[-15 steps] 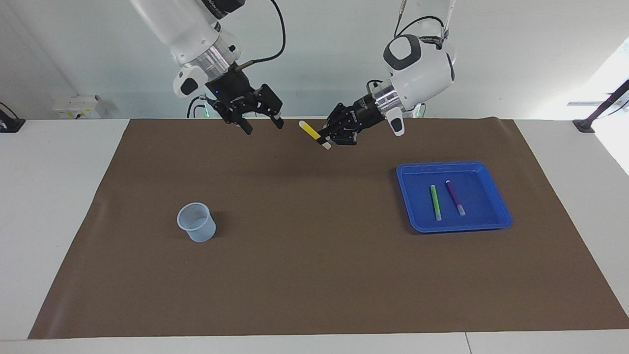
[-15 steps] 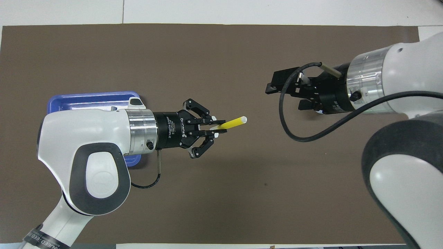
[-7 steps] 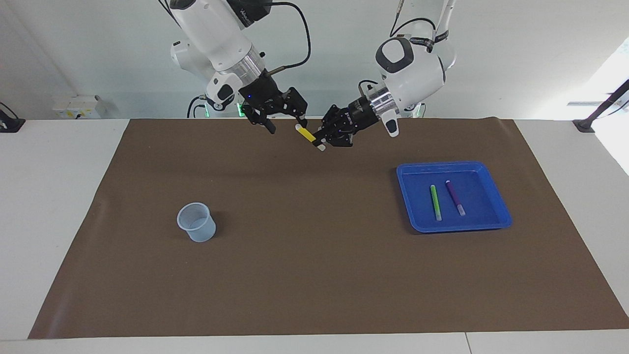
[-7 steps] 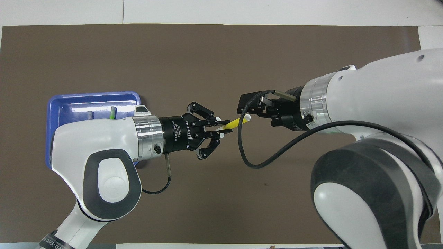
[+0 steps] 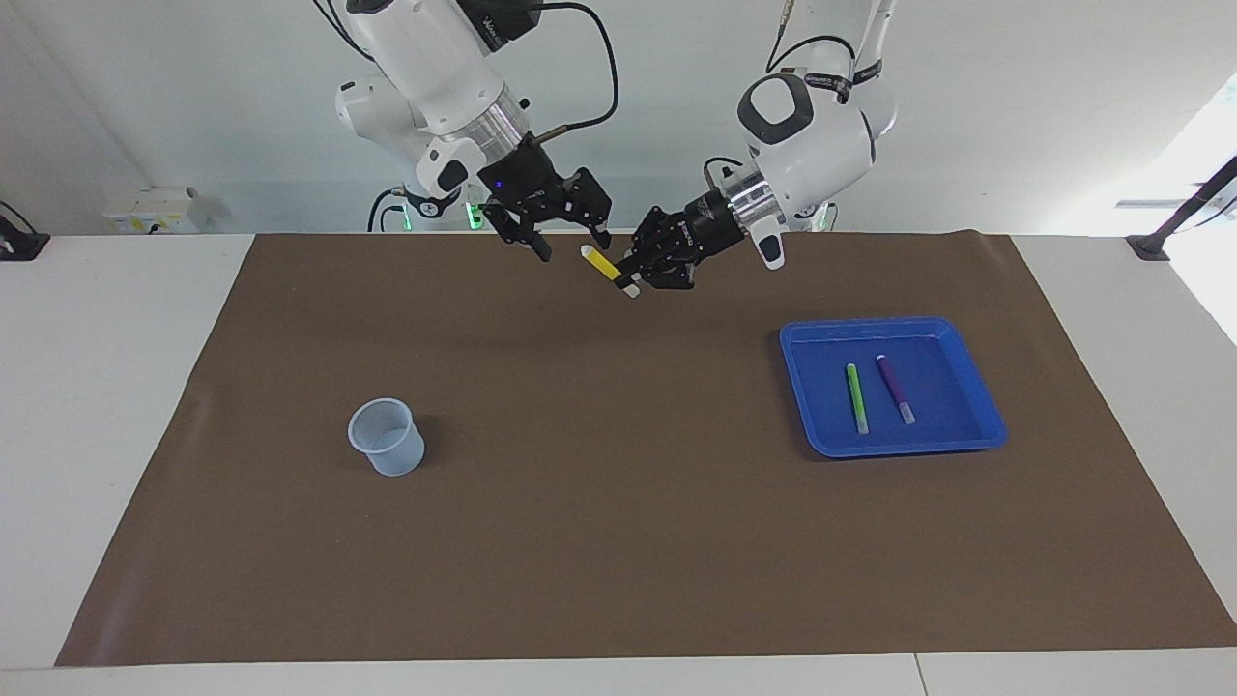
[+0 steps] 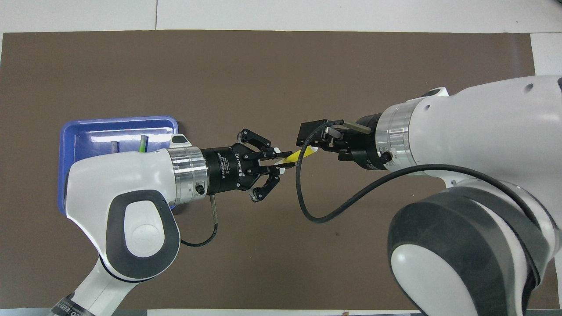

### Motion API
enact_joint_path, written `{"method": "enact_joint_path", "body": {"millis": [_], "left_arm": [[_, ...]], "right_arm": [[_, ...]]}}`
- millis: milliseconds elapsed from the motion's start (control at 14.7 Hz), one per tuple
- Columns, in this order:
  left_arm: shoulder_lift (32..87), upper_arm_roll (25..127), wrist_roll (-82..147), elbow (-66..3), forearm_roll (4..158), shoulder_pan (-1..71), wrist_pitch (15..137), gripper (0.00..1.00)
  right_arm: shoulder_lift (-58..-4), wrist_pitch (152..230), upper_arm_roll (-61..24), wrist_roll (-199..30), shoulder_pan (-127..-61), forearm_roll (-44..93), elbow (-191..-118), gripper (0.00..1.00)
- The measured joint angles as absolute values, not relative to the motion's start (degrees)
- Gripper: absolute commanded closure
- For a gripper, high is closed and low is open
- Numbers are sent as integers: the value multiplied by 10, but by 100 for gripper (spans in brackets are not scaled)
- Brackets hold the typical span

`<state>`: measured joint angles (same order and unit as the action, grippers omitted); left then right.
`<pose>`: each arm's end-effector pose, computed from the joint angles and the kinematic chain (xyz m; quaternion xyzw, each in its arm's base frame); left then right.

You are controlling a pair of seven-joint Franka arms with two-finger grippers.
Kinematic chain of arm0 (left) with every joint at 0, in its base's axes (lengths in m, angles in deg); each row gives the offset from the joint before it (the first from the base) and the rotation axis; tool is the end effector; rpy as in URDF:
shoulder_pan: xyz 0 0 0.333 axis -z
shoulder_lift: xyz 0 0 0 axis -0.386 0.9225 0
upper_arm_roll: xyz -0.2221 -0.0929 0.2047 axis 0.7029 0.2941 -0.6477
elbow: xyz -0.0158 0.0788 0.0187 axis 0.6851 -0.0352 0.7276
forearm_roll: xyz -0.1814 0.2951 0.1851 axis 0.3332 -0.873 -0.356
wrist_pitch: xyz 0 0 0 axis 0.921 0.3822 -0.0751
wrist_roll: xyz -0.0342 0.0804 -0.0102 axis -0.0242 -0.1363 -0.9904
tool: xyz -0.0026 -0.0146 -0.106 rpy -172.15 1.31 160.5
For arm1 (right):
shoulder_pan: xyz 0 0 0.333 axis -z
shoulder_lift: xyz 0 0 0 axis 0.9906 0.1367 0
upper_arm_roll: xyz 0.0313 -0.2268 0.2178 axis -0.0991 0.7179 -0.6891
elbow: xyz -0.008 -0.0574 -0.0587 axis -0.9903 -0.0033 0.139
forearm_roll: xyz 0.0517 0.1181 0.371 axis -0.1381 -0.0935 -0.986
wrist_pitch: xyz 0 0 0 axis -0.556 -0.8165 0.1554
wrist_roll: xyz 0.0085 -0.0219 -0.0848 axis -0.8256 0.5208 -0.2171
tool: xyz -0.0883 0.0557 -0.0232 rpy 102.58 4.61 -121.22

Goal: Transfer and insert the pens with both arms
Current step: 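Grasp the yellow pen tip with the right gripper, open the left gripper, then carry the yellow pen to the cup with the right gripper while the left gripper returns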

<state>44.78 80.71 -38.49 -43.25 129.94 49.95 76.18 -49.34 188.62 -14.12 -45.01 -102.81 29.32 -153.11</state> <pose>0.4536 -0.3280 0.4949 0.5519 0.6684 -0.3371 0.3675 0.5141 0.2552 0.6013 -0.9600 0.1262 -0.0226 0.2489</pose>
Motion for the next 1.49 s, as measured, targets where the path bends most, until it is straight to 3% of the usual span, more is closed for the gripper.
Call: {"method": "enact_joint_path", "body": {"millis": [136, 204, 271, 339, 407, 1221, 1289, 1492], "left_arm": [[448, 807, -385, -433, 1301, 500, 764, 100], [448, 807, -385, -433, 1302, 500, 764, 100], [448, 807, -385, -433, 1303, 501, 765, 100], [448, 807, -385, -433, 1305, 501, 765, 100], [448, 807, -385, -433, 1306, 501, 767, 100], [448, 807, -384, -436, 1314, 505, 782, 100], [448, 807, -384, -436, 1314, 507, 786, 1], [449, 807, -371, -436, 1315, 510, 790, 0]], "right_arm": [[-494, 1888, -141, -450, -1029, 293, -1532, 25], [-494, 1888, -141, -450, -1029, 293, -1532, 36], [-494, 1888, -141, -450, -1030, 293, -1532, 56], [-494, 1888, -141, -450, -1032, 293, -1532, 91], [-495, 1888, -141, -450, -1036, 293, -1532, 100], [-495, 1904, -141, -451, -1041, 303, -1533, 100], [-495, 1904, -141, -451, -1042, 307, -1533, 100], [-496, 1909, -141, -451, -1044, 343, -1533, 100]]}}
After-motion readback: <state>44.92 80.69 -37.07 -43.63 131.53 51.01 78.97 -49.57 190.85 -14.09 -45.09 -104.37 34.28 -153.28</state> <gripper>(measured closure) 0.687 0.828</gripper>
